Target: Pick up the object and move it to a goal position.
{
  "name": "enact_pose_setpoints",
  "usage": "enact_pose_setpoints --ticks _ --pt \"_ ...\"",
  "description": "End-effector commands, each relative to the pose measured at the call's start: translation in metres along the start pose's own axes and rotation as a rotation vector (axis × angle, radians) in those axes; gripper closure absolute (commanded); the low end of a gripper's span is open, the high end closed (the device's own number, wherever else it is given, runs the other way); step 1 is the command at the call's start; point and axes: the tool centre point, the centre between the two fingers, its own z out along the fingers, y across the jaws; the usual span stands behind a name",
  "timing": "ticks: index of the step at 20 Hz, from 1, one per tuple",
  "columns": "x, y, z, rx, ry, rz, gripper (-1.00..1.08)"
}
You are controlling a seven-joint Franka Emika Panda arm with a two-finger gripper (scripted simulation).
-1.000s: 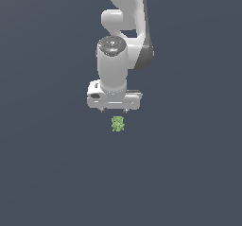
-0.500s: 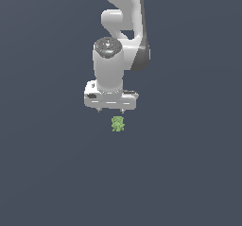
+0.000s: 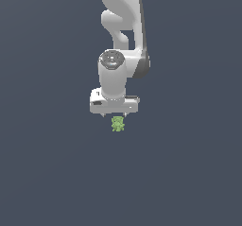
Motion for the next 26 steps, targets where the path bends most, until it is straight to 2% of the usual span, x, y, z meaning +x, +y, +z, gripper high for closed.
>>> enact_pose_setpoints --ticks 1,8,17,26 --pt "-0.002 -0.005 0.015 0.006 0.005 -0.025 -0.92" --pt "-0.007 -0.014 0.039 0.018 0.015 -0.067 -0.92" --pt "-0.008 -0.015 0.047 0.019 0.015 -0.071 -0.92" --pt "-0.009 -0.016 0.086 0.020 0.016 -0.073 -0.92"
